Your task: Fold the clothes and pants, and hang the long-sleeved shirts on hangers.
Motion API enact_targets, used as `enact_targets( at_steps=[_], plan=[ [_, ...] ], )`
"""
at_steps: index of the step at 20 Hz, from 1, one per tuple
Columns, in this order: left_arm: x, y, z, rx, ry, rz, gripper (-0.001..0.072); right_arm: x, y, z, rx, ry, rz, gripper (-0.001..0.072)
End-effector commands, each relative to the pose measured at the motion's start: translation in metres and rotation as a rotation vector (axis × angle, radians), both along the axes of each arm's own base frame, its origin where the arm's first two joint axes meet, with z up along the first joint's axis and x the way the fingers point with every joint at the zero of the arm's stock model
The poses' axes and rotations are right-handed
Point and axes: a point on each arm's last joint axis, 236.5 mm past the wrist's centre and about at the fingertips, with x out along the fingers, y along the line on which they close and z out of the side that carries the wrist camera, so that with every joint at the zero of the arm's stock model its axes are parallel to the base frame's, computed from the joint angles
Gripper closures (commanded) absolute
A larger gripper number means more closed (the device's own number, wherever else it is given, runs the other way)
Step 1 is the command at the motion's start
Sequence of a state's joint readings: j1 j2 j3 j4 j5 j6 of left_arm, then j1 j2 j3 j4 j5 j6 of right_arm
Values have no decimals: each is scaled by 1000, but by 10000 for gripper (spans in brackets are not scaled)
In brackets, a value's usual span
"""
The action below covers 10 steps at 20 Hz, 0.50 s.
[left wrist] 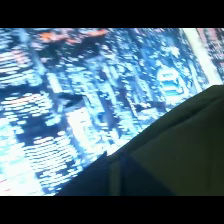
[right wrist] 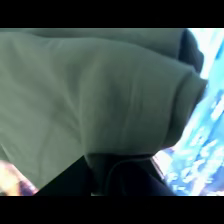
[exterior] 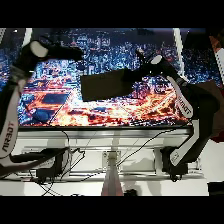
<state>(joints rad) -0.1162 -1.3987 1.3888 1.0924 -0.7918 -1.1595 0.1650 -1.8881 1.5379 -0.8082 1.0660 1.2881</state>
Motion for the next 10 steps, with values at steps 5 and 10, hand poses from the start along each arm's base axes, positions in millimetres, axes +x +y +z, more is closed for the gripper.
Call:
enact_targets(
  at_steps=[5, 10],
  plan=[
    [-48, 139, 32, 335, 42, 159, 695, 27, -174, 132, -341, -230, -302, 694],
    [-77, 140, 25, 358, 146, 141, 693, -28, -348, 244, -478, -317, -822, 693]
  ],
)
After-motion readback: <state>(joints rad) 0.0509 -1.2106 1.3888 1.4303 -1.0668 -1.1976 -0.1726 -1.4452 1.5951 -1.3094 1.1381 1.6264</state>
